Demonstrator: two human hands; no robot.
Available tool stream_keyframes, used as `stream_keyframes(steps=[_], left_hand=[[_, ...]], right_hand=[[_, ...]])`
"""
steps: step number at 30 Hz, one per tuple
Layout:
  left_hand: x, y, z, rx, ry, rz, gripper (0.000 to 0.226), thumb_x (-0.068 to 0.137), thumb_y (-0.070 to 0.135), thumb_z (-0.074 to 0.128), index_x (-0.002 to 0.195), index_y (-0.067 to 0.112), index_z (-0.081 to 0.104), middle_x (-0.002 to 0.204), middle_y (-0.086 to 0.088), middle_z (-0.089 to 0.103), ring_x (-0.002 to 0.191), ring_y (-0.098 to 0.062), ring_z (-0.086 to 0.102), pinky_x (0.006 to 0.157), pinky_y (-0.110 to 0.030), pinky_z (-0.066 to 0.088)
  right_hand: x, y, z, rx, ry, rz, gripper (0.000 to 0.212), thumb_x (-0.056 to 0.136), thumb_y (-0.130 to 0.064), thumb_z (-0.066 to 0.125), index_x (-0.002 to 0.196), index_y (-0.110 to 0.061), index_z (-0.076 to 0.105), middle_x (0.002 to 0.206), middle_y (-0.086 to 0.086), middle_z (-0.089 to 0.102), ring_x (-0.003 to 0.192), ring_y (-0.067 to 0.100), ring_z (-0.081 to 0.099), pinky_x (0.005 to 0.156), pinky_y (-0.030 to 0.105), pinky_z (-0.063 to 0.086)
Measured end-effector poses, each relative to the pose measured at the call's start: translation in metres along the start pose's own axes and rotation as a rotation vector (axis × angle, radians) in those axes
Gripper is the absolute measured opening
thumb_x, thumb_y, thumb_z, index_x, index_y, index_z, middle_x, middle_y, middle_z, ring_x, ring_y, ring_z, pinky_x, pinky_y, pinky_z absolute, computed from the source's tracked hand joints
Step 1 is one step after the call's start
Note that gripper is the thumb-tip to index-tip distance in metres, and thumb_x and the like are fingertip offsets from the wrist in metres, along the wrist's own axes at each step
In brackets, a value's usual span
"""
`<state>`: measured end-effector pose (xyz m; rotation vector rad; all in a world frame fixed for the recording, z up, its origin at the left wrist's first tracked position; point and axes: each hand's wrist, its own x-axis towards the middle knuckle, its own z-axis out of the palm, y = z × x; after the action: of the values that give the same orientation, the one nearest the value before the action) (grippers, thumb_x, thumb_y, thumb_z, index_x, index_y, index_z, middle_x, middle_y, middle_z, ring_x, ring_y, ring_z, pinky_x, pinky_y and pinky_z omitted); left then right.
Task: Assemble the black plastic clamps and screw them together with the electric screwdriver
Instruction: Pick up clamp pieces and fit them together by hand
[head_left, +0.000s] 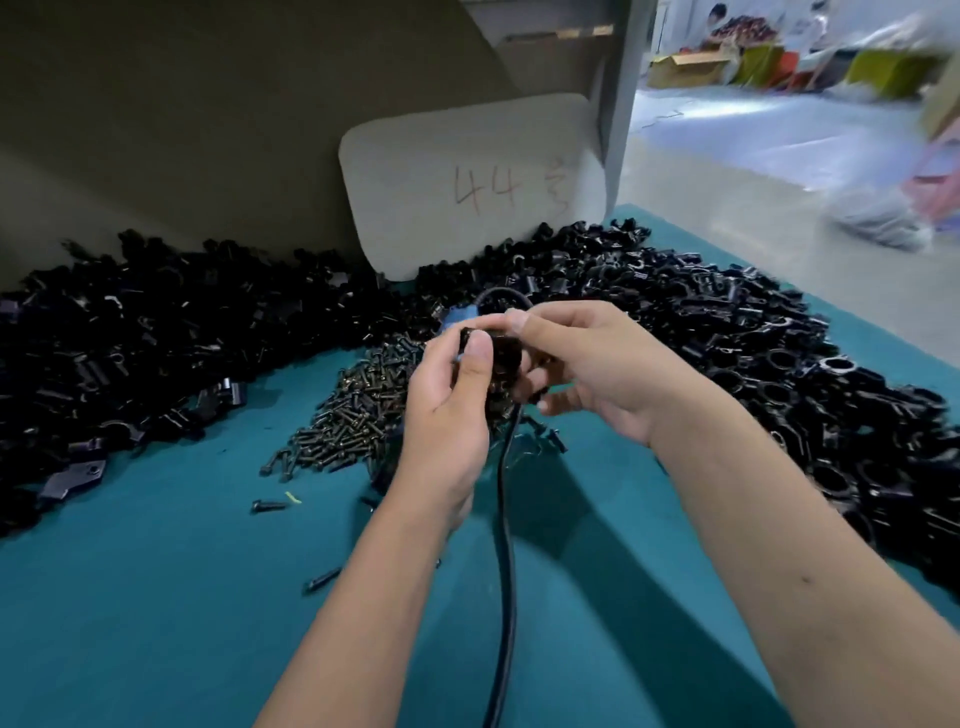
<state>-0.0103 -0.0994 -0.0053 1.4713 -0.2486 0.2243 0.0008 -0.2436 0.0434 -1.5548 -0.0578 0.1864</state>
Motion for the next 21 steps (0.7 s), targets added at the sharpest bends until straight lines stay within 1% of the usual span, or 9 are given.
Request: stream_keyframes(steps=[3,5,7,9,11,13,17,19,21], left_hand=[[0.001,-0.005,0.017,0.093,-0.081,0.021,0.032,0.101,0.044,0.05,0.12,0.027,0.07,0.124,-0.011,0.067,0.116,-0.023,0.064,0.104,-0.045,0.049],[0.002,-0.009,0.031,0.188,-0.108,0.052,0.028,0.098,0.039,0.06,0.12,0.027,0.072,0.117,-0.008,0.07,0.105,-0.017,0.066,0.096,-0.037,0.052],[0.003,-0.014,0.053,0.18,-0.11,0.014,0.02,0.094,0.023,0.073,0.114,0.021,0.075,0.104,-0.004,0.074,0.092,-0.017,0.07,0.08,-0.035,0.059],[0.001,-0.017,0.082,0.139,-0.096,-0.113,0.021,0.088,0.012,0.081,0.107,0.018,0.072,0.086,-0.003,0.072,0.072,-0.018,0.069,0.061,-0.035,0.061],[-0.003,-0.022,0.11,0.249,-0.112,-0.162,0.023,0.084,0.019,0.085,0.096,0.02,0.066,0.081,-0.002,0.07,0.069,-0.023,0.067,0.063,-0.041,0.06],[-0.01,-0.026,0.134,0.496,-0.163,-0.036,0.028,0.082,0.032,0.086,0.09,0.024,0.059,0.082,0.005,0.068,0.075,-0.024,0.063,0.067,-0.041,0.054],[-0.009,-0.024,0.158,0.76,-0.085,0.186,0.03,0.082,0.034,0.082,0.091,0.026,0.055,0.098,0.004,0.045,0.082,-0.024,0.052,0.063,-0.044,0.046],[-0.004,-0.029,0.163,0.736,-0.109,0.096,0.028,0.083,0.035,0.082,0.09,0.025,0.057,0.098,0.003,0.043,0.082,-0.025,0.051,0.064,-0.044,0.045],[0.0,-0.037,0.162,0.54,-0.12,-0.123,0.027,0.083,0.036,0.081,0.088,0.024,0.058,0.094,0.005,0.045,0.08,-0.024,0.052,0.066,-0.041,0.045]], right_hand=[[-0.006,0.007,-0.018,0.111,0.108,0.03,0.017,0.1,-0.015,0.068,0.086,-0.006,0.067,0.067,0.004,0.049,0.053,0.01,0.054,0.051,0.017,0.05],[-0.011,0.011,-0.034,0.093,0.226,0.023,0.015,0.099,-0.01,0.07,0.086,-0.003,0.068,0.068,0.005,0.049,0.052,0.008,0.048,0.049,0.015,0.045],[-0.021,0.012,-0.057,-0.122,0.36,-0.012,0.021,0.097,-0.012,0.072,0.08,0.0,0.07,0.062,0.005,0.054,0.049,0.009,0.047,0.049,0.017,0.042],[-0.032,0.007,-0.081,-0.496,0.469,-0.029,0.025,0.094,-0.02,0.076,0.075,-0.005,0.073,0.052,0.001,0.06,0.042,0.01,0.052,0.048,0.02,0.043],[-0.039,-0.001,-0.103,-0.779,0.533,0.028,0.022,0.09,-0.024,0.08,0.071,-0.014,0.075,0.051,0.001,0.066,0.041,0.01,0.059,0.045,0.02,0.044],[-0.039,-0.004,-0.118,-0.959,0.578,0.112,0.02,0.086,-0.022,0.083,0.068,-0.018,0.075,0.053,0.002,0.066,0.05,0.015,0.064,0.048,0.021,0.044],[-0.028,-0.002,-0.127,-1.063,0.628,0.201,0.01,0.086,-0.011,0.077,0.078,-0.016,0.08,0.066,0.008,0.069,0.071,0.025,0.067,0.06,0.025,0.046],[-0.022,-0.002,-0.126,-1.08,0.639,0.224,0.014,0.087,-0.005,0.071,0.084,-0.014,0.08,0.083,0.014,0.073,0.085,0.032,0.07,0.068,0.03,0.052],[-0.017,-0.001,-0.122,-1.103,0.635,0.208,0.018,0.085,-0.002,0.065,0.084,-0.014,0.079,0.089,0.016,0.074,0.087,0.035,0.07,0.075,0.036,0.058]])
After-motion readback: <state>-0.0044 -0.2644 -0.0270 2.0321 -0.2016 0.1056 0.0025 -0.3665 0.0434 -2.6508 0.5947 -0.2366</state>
